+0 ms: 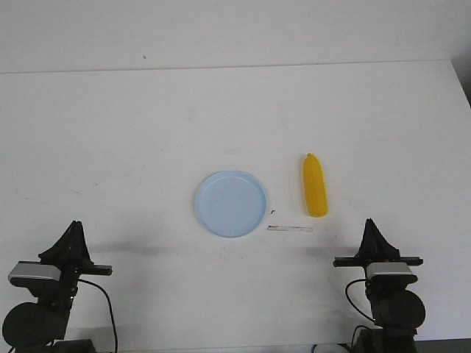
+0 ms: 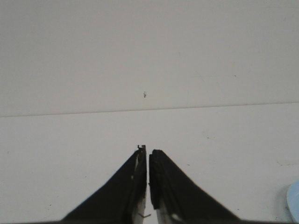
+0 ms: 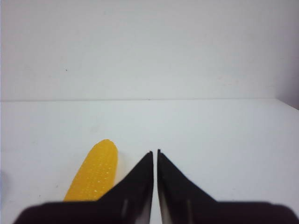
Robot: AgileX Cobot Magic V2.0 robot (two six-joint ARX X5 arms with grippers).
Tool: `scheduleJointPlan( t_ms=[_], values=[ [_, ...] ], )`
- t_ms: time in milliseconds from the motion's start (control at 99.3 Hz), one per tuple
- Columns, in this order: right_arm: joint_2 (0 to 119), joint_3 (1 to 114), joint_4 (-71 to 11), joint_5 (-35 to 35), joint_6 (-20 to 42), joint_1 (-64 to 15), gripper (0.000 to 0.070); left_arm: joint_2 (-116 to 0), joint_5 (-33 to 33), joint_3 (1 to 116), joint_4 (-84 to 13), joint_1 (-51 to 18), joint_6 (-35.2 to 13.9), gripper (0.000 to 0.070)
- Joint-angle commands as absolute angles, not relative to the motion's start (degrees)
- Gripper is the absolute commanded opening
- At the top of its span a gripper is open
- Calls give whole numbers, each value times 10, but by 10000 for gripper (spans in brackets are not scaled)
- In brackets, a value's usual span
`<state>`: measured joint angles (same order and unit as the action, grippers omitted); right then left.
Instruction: Place corn on plate with both arms
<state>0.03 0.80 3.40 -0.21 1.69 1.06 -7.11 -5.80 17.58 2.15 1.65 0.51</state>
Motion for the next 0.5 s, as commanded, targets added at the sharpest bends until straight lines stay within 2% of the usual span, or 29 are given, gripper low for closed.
scheduleJointPlan(
  t_ms=[0, 262, 403, 494],
  values=[
    [1, 7, 42, -2, 15, 9, 12, -70, -55, 179, 27, 18, 9, 1],
    [1, 7, 46, 0, 13, 9, 11, -70, -55, 179, 27, 18, 9, 2],
    [1, 9, 57, 60, 13, 10, 9, -70, -55, 179, 27, 18, 9, 2],
    [11, 29, 57, 52, 10, 8, 8, -70, -55, 179, 27, 18, 9, 2]
  ],
)
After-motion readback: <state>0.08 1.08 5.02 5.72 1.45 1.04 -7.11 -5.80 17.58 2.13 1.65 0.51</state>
